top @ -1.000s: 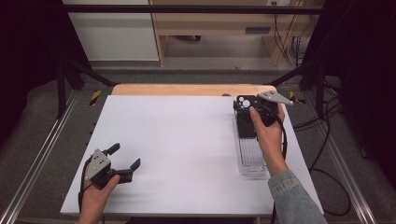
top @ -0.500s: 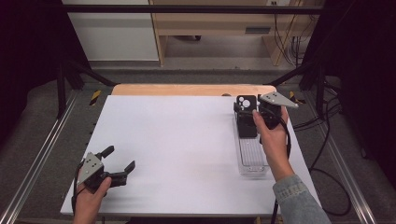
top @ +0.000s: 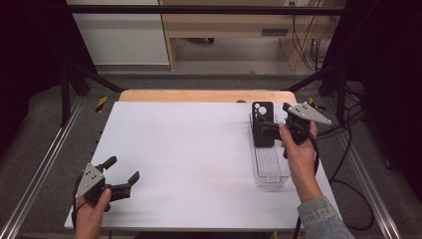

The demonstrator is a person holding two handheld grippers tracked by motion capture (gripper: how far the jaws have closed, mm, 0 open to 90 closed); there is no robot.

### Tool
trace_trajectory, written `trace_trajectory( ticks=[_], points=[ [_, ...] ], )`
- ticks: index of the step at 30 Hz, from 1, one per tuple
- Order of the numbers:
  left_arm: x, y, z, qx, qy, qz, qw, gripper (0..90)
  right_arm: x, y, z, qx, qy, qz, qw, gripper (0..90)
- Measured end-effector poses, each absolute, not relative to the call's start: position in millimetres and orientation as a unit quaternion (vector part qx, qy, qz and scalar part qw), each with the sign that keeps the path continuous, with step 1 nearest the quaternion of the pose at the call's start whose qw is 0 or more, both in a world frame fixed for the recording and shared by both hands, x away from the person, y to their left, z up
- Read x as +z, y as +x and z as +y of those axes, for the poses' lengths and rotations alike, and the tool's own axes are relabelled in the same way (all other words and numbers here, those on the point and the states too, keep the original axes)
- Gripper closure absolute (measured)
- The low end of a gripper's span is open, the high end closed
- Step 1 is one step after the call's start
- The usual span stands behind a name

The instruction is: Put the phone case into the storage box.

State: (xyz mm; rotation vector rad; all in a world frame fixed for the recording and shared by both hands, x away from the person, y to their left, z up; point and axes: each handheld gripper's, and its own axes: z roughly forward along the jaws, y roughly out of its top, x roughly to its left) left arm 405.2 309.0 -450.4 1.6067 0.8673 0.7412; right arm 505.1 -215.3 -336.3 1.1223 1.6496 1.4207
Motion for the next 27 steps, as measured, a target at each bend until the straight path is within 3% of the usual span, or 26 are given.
trace_trajectory(
  ticks=[27],
  points=[
    [-448,403,317,0.314,0.681,0.354,0.559,1.3,-351,472,-262,0.578,0.415,0.591,0.379,4.0]
  ],
)
